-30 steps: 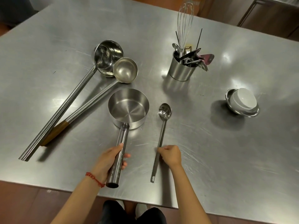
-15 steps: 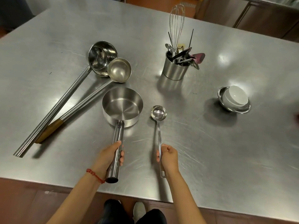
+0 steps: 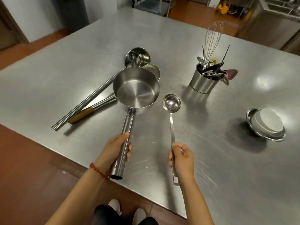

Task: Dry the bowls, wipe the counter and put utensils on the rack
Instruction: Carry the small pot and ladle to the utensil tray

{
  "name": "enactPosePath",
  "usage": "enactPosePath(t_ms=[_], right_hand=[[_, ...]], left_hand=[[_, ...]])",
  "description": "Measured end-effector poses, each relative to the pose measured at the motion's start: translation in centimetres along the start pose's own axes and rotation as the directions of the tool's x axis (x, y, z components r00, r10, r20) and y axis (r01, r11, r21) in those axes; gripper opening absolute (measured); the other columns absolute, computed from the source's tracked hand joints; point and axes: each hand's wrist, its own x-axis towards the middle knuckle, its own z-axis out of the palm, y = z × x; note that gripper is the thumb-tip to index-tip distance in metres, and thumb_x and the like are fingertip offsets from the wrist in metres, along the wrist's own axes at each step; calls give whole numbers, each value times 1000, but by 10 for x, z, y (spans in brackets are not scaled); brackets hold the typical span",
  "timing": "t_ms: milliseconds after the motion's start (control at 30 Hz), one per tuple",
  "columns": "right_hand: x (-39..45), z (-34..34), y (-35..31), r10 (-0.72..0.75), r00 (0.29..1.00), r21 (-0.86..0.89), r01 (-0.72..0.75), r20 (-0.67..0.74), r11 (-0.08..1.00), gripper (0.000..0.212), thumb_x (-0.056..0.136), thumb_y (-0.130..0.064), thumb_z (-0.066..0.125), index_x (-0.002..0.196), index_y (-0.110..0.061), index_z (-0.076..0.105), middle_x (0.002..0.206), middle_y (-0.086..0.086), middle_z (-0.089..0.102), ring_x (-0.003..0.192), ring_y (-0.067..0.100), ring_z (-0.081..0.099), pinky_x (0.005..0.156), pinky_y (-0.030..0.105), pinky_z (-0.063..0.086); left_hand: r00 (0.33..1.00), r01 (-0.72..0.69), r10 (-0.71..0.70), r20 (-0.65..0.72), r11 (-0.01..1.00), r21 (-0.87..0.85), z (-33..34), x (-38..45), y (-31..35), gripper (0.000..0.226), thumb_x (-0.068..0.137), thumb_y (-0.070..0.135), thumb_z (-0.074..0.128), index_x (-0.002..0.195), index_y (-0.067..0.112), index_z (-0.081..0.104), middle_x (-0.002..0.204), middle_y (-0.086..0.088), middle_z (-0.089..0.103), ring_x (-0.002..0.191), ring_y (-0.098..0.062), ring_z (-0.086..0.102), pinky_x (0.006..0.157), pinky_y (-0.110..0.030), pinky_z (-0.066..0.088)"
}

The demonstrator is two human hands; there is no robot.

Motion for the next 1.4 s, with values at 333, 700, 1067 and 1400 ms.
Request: enactPosePath(t_ms=[333, 700, 1067, 1400], right_hand=[[-25, 97, -20, -16, 962, -39, 28, 273, 999, 10, 91, -5, 49, 83, -9, 52, 37, -1, 48, 27, 12, 35, 32, 16, 29], [-96, 331, -6, 22, 833, -109, 46, 553, 993, 10, 92, -5, 47, 83, -6, 50, 36, -2, 44, 26, 9, 33, 30, 15, 27], [-153, 542, 23, 80, 641, -232, 157, 763, 960, 17, 91, -14, 51, 75, -12, 55, 41, -2, 49, 30, 10, 39, 33, 17, 34], [-143, 737, 28, 120, 503, -281, 258, 856, 925, 16, 91, -16, 52, 86, -4, 61, 42, -3, 52, 34, 8, 43, 35, 18, 39]], left_hand=[[982, -100, 76, -173, 985, -140, -99, -45, 13, 22, 93, 27, 43, 94, 6, 50, 47, 0, 52, 33, -14, 44, 33, -19, 38], [880, -257, 121, -459, 934, -249, -300, -104, 60, 19, 95, 17, 39, 89, 1, 48, 42, -4, 48, 27, -14, 41, 30, -16, 35], [749, -371, 92, -656, 879, -301, -489, -145, 83, 26, 88, 23, 49, 102, 1, 46, 43, -3, 54, 30, -15, 46, 30, -19, 39], [625, -449, 35, -780, 833, -323, -635, -106, 136, 19, 91, 21, 46, 95, 2, 47, 43, -4, 54, 28, -17, 45, 30, -18, 39]])
